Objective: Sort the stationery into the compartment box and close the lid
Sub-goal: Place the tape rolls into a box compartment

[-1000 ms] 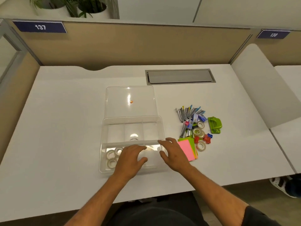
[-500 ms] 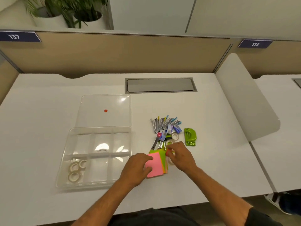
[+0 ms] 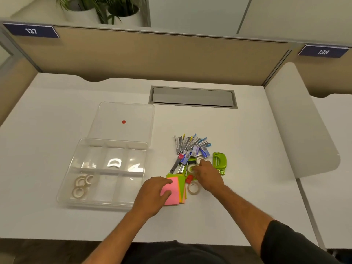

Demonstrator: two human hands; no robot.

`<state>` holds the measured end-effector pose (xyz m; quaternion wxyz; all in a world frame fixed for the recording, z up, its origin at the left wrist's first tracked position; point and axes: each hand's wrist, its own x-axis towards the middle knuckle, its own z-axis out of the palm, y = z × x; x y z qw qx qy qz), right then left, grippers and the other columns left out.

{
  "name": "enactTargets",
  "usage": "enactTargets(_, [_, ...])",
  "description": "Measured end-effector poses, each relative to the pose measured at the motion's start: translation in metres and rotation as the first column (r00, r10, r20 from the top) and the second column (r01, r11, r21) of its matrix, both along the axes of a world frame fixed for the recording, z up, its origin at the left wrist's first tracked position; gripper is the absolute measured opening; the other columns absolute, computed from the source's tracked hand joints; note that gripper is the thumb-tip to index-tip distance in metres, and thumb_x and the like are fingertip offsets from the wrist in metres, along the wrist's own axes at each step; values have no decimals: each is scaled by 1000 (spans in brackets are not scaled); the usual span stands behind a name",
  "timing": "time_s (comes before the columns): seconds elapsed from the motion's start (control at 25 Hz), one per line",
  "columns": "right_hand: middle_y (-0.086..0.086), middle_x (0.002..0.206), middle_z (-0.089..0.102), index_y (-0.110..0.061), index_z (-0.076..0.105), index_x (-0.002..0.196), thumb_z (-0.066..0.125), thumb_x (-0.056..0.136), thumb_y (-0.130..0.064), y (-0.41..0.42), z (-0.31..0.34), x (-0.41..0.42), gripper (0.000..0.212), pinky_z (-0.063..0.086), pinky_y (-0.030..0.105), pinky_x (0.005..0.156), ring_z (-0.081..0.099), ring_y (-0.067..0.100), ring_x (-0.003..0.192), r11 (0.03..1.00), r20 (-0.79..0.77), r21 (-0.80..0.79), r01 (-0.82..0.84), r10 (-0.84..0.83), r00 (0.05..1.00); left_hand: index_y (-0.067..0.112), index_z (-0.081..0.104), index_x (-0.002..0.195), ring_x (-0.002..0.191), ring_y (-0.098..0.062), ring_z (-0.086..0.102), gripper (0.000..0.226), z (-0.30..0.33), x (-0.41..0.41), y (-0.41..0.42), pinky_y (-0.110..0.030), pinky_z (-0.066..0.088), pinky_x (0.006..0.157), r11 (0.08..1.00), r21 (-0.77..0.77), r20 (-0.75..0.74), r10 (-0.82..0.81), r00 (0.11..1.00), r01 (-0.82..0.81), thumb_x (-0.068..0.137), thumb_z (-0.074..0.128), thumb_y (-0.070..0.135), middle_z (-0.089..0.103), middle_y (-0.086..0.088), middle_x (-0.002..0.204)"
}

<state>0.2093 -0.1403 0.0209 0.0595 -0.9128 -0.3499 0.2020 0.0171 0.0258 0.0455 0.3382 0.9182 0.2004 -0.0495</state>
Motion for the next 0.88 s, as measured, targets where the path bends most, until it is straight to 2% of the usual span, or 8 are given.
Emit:
enactTargets(0.12, [7,114,53,-20,66,116,54,97,-23,-2,-7,1,23,51,38,74,51,24,104,998,18,-37,-43,43,999,36,57,131,122,-10,50,39,4,0,-4,-26,38,104,1000,-9,-13,27,1000,-27,93,62,41,56,11,137])
enactTargets(0.2, [7,116,53,-17,63,116,54,97,-19,-4,-8,0,22,51,39,76,50,23,104,999,-2,4,-41,41,999,36,56,131,122,-10,50,39,4,1,-7,-25,38,102,1000,-12,-23,16,1000,-16,93,62,40,55,11,137])
enactTargets(0.36, [5,110,55,-13,63,109,50,100,-25,-8,6,-7,19,46,38,81,49,22,101,973,-70,230,-25,43,997,34,49,138,127,-13,46,47,4,13,-11,-25,38,103,998,-14,9,-58,998,58,93,62,34,50,10,142])
enactTargets(0.44, [6,104,55,-12,64,105,50,100,-23,-10,16,-17,18,44,37,82,48,22,97,933,-109,355,-56,101,989,33,40,146,134,-15,39,56,6,24,-13,-31,37,109,994,12,7,-105,994,105,94,61,35,40,8,150])
enactTargets(0.52, [6,102,54,-13,64,105,50,100,-21,-13,23,-25,17,42,31,83,47,18,97,893,-147,442,-84,164,975,35,39,147,135,-16,38,55,6,36,-18,-33,38,109,992,33,-6,-121,993,122,96,59,38,37,6,152])
enactTargets(0.68, [3,104,53,-16,64,108,49,101,-23,-19,24,-32,18,40,26,85,45,14,101,884,-193,458,-88,196,962,28,66,121,120,-17,50,27,5,49,-23,-27,43,94,990,58,-1,-129,992,128,96,59,36,50,5,138])
enactTargets(0.8, [2,105,58,-17,65,112,54,99,-23,-25,17,-32,18,40,23,86,48,13,101,877,-202,479,-31,145,968,25,69,111,109,-12,52,23,3,46,-22,-26,46,87,990,43,0,-131,991,131,94,61,38,50,9,131])
enactTargets(0.88, [1,106,62,-17,65,117,59,96,-22,-28,12,-24,22,42,25,84,52,15,99,883,-198,464,69,27,980,23,68,107,107,-11,52,21,3,41,-19,-25,47,84,994,19,14,-108,994,108,91,66,36,49,10,129])
